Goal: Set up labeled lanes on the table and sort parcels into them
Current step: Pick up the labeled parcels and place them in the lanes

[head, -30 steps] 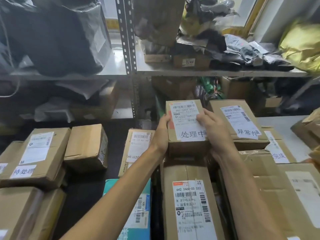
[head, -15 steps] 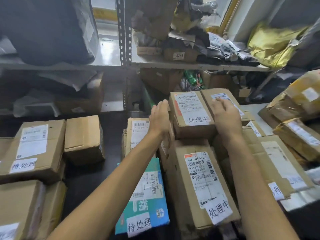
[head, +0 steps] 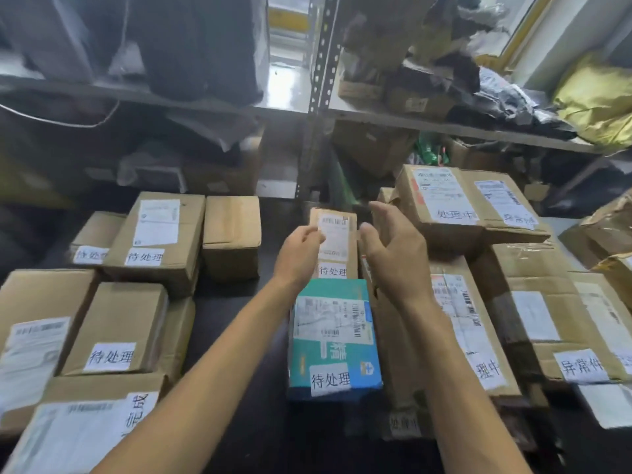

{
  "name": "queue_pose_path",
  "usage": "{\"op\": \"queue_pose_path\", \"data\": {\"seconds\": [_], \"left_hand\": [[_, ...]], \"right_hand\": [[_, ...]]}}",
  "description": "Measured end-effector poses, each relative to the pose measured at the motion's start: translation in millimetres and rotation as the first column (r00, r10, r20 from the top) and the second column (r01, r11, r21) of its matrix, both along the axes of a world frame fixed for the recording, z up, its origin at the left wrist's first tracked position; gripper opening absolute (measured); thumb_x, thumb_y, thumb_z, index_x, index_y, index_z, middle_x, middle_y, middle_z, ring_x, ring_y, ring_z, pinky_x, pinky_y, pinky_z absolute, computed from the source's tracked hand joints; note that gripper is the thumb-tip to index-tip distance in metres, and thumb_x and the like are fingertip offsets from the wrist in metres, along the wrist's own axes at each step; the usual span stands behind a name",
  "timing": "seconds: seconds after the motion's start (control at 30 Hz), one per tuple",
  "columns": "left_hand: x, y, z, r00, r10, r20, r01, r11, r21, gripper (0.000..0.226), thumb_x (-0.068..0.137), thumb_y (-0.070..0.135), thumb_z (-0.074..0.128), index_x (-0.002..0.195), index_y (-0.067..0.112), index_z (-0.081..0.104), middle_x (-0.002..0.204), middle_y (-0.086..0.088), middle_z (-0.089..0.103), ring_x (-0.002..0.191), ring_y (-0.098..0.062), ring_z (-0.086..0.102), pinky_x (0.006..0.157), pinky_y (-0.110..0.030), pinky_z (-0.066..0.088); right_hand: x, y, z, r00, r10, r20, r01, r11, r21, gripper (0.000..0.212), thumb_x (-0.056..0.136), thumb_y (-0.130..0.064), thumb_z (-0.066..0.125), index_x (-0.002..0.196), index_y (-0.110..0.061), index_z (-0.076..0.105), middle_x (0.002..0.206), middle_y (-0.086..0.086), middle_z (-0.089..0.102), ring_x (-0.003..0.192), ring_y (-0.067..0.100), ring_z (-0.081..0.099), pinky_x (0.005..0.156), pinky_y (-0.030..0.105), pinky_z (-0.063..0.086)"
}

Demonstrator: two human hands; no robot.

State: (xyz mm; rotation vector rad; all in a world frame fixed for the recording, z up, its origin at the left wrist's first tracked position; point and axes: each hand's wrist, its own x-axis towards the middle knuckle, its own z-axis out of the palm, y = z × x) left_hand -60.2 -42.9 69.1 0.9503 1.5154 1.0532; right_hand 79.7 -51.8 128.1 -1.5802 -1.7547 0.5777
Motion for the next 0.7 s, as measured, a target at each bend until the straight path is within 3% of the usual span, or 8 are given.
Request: {"op": "queue_pose_path", "data": {"seconds": [0.17, 0.27, 0.33, 0.43, 0.5, 0.53, 0.6, 0.7], "left_hand": [[-9.8, -31.9, -38.2, 0.998, 0.025, 0.053, -0.016, 0.986, -0.163, 0.023, 0.104, 0.022, 0.05, 0.127, 0.02, 0.049, 0.115, 0.003, 0.065, 0.093, -0.008, 0.066, 0.08, -0.029, 0.057], [-8.4, -45.4, -62.1, 0.997, 0.038, 0.066, -0.023, 0.976, -0.216, 0.048, 0.1, 0.019, 0.056, 0.145, 0.016, 0.04, 0.128, 0.0, 0.057, 0.109, -0.014, 0.057, 0.092, -0.029, 0.045], [-5.0, -56.4, -76.1, 0.998, 0.017, 0.067, 0.001, 0.966, -0.258, 0.047, 0.098, 0.024, 0.062, 0.139, 0.025, 0.038, 0.116, 0.007, 0.052, 0.11, -0.013, 0.052, 0.092, -0.028, 0.039], [3.2, -73.1, -93.9, 0.974, 0.045, 0.224, 0.034, 0.942, -0.335, 0.057, 0.081, 0.044, 0.076, 0.121, 0.025, 0.04, 0.113, 0.007, 0.065, 0.108, -0.018, 0.066, 0.1, -0.04, 0.051], [8.8, -79.7, -109.8, 0.943, 0.073, 0.324, 0.044, 0.94, -0.34, 0.08, 0.065, 0.056, 0.078, 0.132, 0.021, 0.052, 0.117, -0.002, 0.074, 0.106, -0.025, 0.073, 0.101, -0.051, 0.054], [11.5, -81.0, -117.2, 0.927, 0.076, 0.366, 0.052, 0.944, -0.326, 0.08, 0.065, 0.057, 0.075, 0.134, 0.023, 0.054, 0.118, -0.005, 0.074, 0.106, -0.028, 0.073, 0.1, -0.053, 0.054], [15.4, -85.4, -109.7, 0.912, 0.079, 0.402, 0.052, 0.951, -0.306, 0.072, 0.072, 0.054, 0.069, 0.136, 0.024, 0.054, 0.121, -0.009, 0.073, 0.108, -0.031, 0.072, 0.097, -0.052, 0.056], [15.3, -95.9, -92.2, 0.906, 0.103, 0.411, 0.026, 0.955, -0.295, 0.056, 0.087, 0.045, 0.058, 0.136, 0.02, 0.057, 0.119, -0.012, 0.074, 0.101, -0.029, 0.073, 0.077, -0.038, 0.06]], "right_hand": [[-13.8, -20.4, -53.8, 0.985, 0.145, 0.091, -0.119, 0.961, -0.248, 0.055, 0.098, -0.026, 0.061, 0.15, -0.018, 0.045, 0.148, 0.003, 0.053, 0.137, 0.022, 0.046, 0.116, 0.042, 0.039], [-10.5, -31.8, -82.6, 0.923, 0.166, 0.346, -0.055, 0.95, -0.308, 0.066, 0.097, -0.038, 0.058, 0.155, -0.021, 0.032, 0.156, 0.007, 0.039, 0.145, 0.032, 0.03, 0.121, 0.049, 0.029], [-7.6, -40.3, -98.3, 0.88, 0.118, 0.46, 0.056, 0.936, -0.347, 0.073, 0.098, -0.048, 0.053, 0.159, -0.025, 0.02, 0.164, 0.01, 0.022, 0.148, 0.037, 0.02, 0.119, 0.053, 0.027], [-5.0, -48.8, -115.3, 0.913, 0.085, 0.399, 0.127, 0.87, -0.477, 0.078, 0.099, -0.056, 0.048, 0.161, -0.03, 0.01, 0.166, 0.014, 0.008, 0.14, 0.044, 0.03, 0.114, 0.053, 0.032], [-3.2, -53.3, -121.7, 0.934, 0.045, 0.354, 0.135, 0.874, -0.467, 0.077, 0.098, -0.055, 0.05, 0.161, -0.03, 0.014, 0.16, 0.016, 0.018, 0.132, 0.044, 0.041, 0.109, 0.051, 0.037], [-2.2, -54.9, -123.3, 0.941, 0.023, 0.337, 0.136, 0.888, -0.44, 0.076, 0.097, -0.053, 0.052, 0.16, -0.029, 0.017, 0.155, 0.015, 0.025, 0.129, 0.042, 0.045, 0.107, 0.05, 0.04], [-1.1, -59.9, -123.1, 0.95, 0.011, 0.313, 0.123, 0.906, -0.404, 0.075, 0.097, -0.051, 0.054, 0.159, -0.028, 0.02, 0.147, 0.015, 0.031, 0.125, 0.04, 0.047, 0.104, 0.05, 0.044], [-0.7, -72.4, -117.1, 0.958, 0.043, 0.284, 0.072, 0.922, -0.379, 0.077, 0.096, -0.049, 0.055, 0.16, -0.026, 0.019, 0.145, 0.015, 0.03, 0.125, 0.038, 0.046, 0.103, 0.047, 0.043]]}}
